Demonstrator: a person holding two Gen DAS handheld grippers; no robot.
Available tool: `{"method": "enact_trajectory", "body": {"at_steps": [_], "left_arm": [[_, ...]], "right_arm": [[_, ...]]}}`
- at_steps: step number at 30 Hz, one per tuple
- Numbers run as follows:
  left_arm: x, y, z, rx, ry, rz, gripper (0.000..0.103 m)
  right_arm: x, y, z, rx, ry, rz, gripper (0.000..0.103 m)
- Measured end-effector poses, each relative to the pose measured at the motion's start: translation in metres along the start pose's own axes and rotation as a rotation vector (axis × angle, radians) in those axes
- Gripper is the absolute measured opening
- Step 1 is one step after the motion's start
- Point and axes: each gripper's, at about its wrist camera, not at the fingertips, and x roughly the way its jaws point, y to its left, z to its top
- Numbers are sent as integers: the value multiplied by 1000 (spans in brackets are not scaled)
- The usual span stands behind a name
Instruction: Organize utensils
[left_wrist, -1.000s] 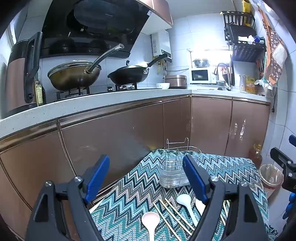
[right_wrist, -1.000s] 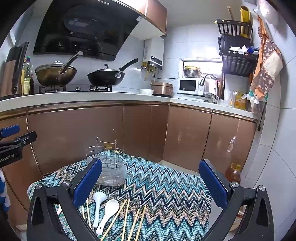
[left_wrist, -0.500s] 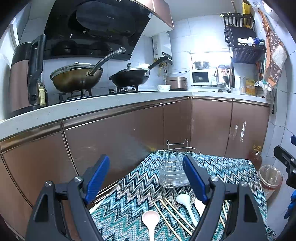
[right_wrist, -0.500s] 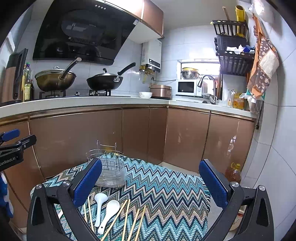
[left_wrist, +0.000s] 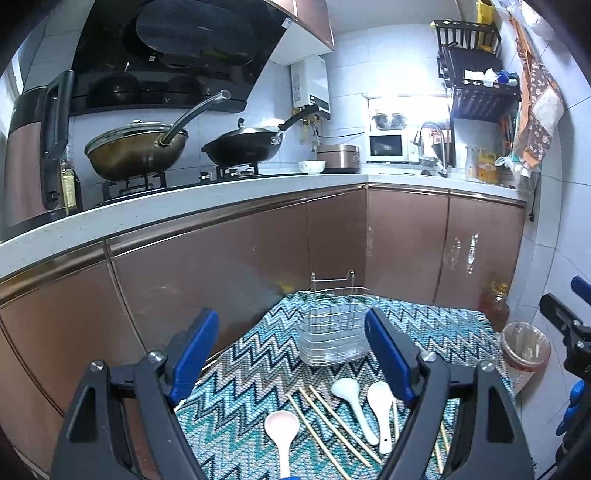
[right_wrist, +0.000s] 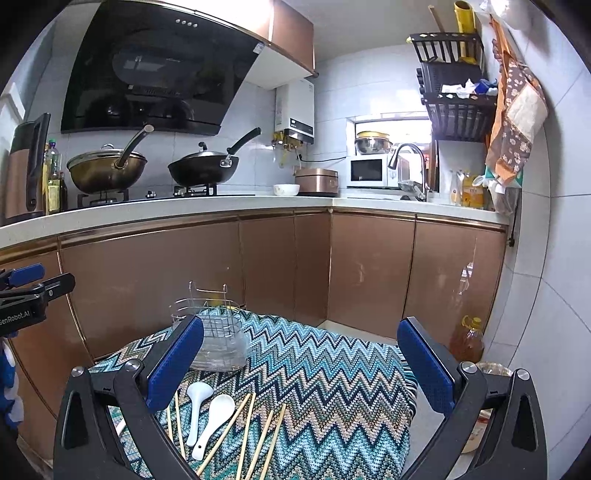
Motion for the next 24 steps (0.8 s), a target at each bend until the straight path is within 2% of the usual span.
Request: {"method": "enact_trajectory", "body": {"at_steps": [5, 10, 14, 18, 21, 24], "left_arm": [[2, 5, 1, -39, -7, 13, 80], [20, 12, -5, -67, 52, 6, 80], [46, 16, -17, -93, 168, -32, 80], [83, 23, -32, -179, 334, -133, 80], [112, 24, -44, -237, 451, -196, 79], [140, 21, -56, -253, 542, -237, 78]], "right_arm": [[4, -2, -2, 6, 11, 0, 103], [15, -1, -5, 13, 36, 29, 103], [33, -4, -8, 57, 106, 68, 103], [63, -7, -14, 86, 211, 112, 102], [95, -15, -24, 149, 338, 171, 88], [128, -20, -42, 188, 461, 201, 70]]}}
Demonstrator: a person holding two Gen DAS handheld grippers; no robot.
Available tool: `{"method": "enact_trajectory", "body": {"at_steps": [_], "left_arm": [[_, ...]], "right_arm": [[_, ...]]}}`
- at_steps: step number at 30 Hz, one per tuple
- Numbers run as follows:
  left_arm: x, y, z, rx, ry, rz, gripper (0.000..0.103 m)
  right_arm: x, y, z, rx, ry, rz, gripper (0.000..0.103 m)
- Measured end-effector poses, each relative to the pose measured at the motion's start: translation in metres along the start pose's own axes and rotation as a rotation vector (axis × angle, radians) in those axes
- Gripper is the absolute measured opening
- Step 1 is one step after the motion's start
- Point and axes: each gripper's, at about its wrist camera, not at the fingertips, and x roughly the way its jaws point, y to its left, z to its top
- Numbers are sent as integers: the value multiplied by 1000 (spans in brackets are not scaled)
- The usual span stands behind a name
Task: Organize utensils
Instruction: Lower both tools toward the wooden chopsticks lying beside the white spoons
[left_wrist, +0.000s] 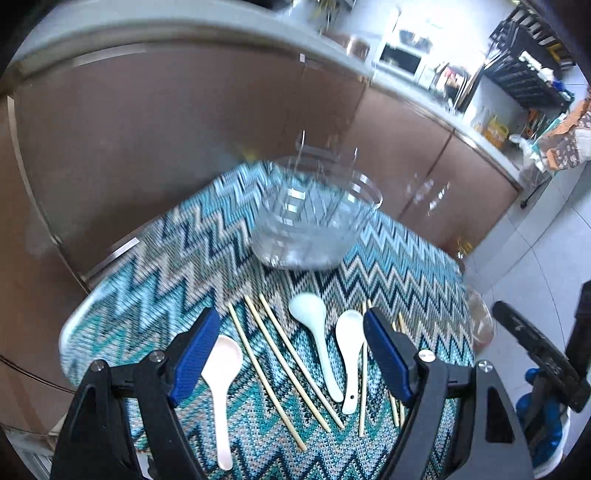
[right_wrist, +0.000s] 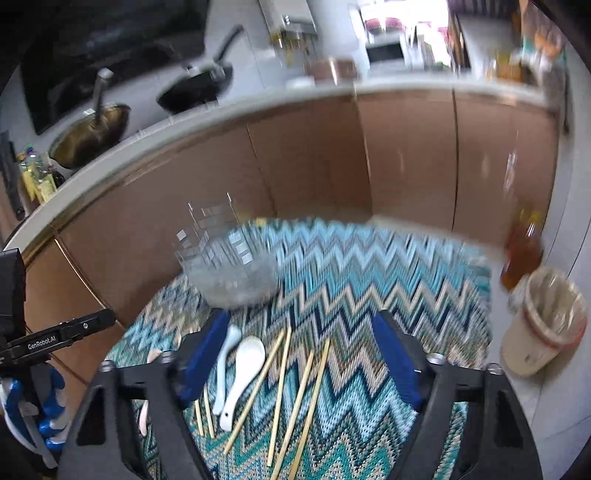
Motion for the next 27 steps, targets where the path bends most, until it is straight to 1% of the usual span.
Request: {"method": "enact_trajectory", "body": {"at_steps": [1, 2, 3, 4, 5, 8, 11, 17, 22, 27], "left_arm": [[8, 2, 1, -11, 28, -16, 75], [17, 4, 4, -24, 57, -30, 69], [29, 7, 7, -45, 97, -42, 65], [38, 10, 9, -58, 123, -50, 59], [46, 13, 11, -72, 149, -57, 56], [73, 21, 14, -108, 229, -63, 40], [97, 30, 15, -139, 296, -56, 32], [128, 42, 16, -178, 365, -18, 22], [145, 53, 17, -208, 387, 14, 18], [158, 62, 18, -237, 410, 38, 16]], "right_arm": [[12, -5, -1, 14, 46, 11, 63], [24, -9, -2, 27, 90, 26, 56], [35, -12, -3, 38, 129, 38, 53], [46, -16, -5, 45, 171, 50, 49], [56, -18, -8, 44, 208, 55, 46], [79, -20, -15, 29, 283, 62, 42], [95, -22, -18, 33, 334, 74, 38], [116, -28, -16, 27, 389, 62, 34], [127, -32, -15, 16, 414, 53, 32], [133, -37, -14, 5, 431, 37, 30]]}}
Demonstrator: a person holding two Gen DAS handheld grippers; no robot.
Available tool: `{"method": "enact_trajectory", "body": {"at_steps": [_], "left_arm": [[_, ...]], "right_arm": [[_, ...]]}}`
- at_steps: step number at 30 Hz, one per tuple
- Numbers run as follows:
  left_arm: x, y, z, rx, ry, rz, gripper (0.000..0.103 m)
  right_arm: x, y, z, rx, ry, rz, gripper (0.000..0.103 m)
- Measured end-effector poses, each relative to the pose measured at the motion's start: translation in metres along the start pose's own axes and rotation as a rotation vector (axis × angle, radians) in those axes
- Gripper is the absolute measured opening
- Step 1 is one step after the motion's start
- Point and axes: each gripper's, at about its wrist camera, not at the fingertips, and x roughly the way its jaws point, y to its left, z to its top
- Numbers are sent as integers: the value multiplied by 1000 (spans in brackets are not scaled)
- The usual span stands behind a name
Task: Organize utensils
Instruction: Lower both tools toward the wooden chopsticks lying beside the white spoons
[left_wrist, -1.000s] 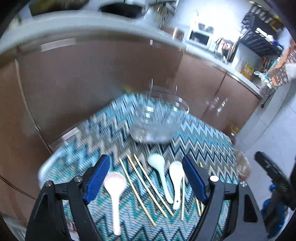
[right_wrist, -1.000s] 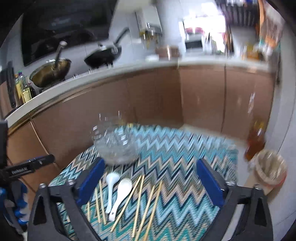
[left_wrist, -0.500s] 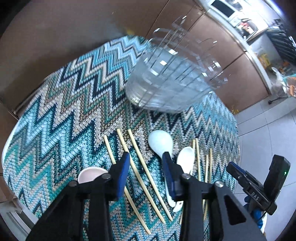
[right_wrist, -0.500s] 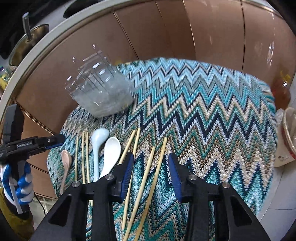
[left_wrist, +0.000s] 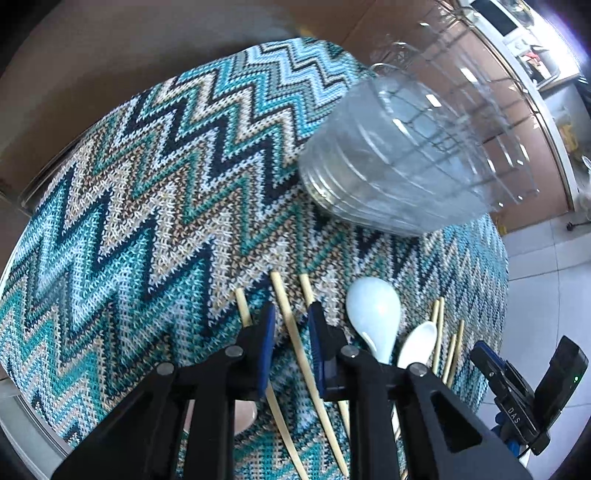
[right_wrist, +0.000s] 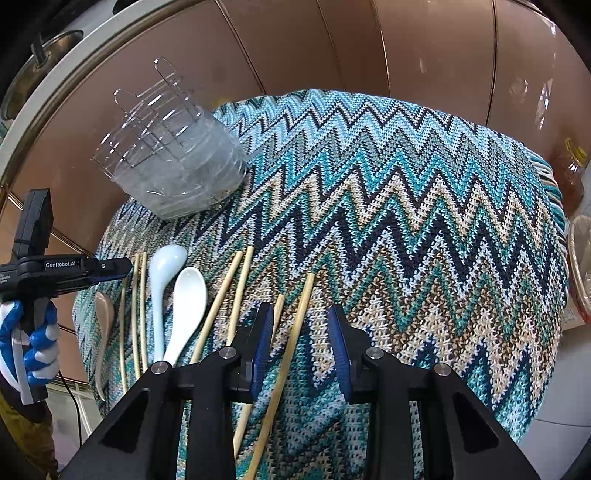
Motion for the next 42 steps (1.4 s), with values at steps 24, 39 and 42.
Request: {"method": "enact_trajectory", "body": {"at_steps": [24, 39, 42], "left_arm": [[32, -11, 15, -4, 25, 40, 10], [33, -26, 15, 6, 11, 81, 8], [33, -28, 13, 11, 6, 87, 8]], "right_arm": [[44, 11, 25, -26, 122, -61, 12], [68, 36, 36, -78, 156, -85, 9], [64, 28, 33, -71, 145, -70, 6]]}}
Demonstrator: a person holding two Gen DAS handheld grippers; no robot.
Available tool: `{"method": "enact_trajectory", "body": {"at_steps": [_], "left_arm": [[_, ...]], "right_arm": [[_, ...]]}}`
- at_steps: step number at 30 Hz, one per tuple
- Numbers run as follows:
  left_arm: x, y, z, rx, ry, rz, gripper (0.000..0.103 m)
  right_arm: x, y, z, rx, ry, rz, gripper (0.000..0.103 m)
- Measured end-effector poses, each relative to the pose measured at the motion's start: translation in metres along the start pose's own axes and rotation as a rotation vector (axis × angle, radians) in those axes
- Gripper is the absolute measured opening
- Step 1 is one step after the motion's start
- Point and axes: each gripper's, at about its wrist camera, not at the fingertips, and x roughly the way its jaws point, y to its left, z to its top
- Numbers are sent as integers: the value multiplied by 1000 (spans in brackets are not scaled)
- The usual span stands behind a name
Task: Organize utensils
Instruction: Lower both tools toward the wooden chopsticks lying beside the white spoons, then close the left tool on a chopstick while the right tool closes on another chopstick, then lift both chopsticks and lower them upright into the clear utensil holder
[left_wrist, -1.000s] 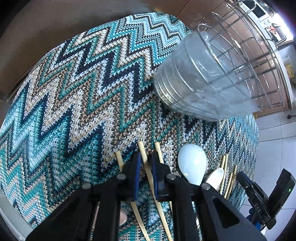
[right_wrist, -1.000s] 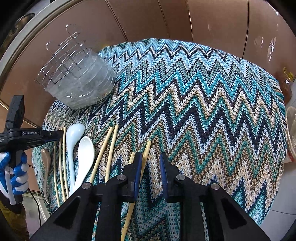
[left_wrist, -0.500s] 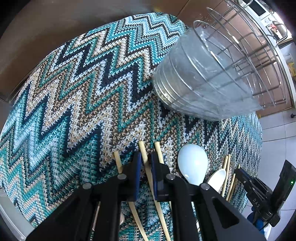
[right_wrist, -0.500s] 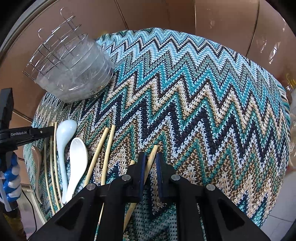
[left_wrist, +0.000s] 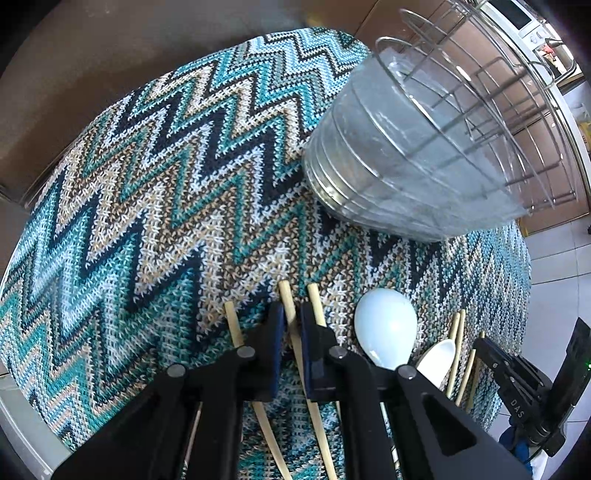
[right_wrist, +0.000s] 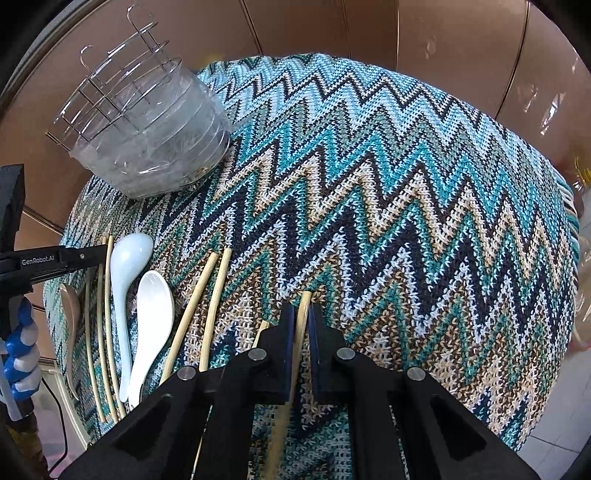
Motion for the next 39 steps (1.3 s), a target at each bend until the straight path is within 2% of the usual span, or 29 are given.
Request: {"method": "enact_trajectory", "body": {"at_steps": [9, 17, 21, 22, 24, 31, 35, 39], "left_arm": [[-11, -11, -11, 22, -33, -13, 5], [-55, -12, -37, 53, -120, -111, 5], [-89, -6, -53, 68, -187, -151, 5], [-99, -4, -57, 74, -209, -161, 5], [-120, -1, -60, 88, -250, -172, 5], [-179, -7, -76, 143, -400, -178, 5], [-216, -11, -81, 163, -495, -184, 5], [-247, -24, -67, 179, -597, -190, 5]], "right_arm": [[-20, -5, -16, -6, -42, 56, 5], [-72, 0, -32, -50, -138, 71, 5], [-98, 6, -49, -76, -200, 71, 5], [-110, 9, -65, -81, -213, 70, 5], [-123, 12, -74, -88, -245, 74, 5], [-175, 29, -92, -122, -391, 98, 5], [-199, 48, -90, -152, -462, 114, 5], [-222, 71, -70, -193, -555, 135, 5]]}}
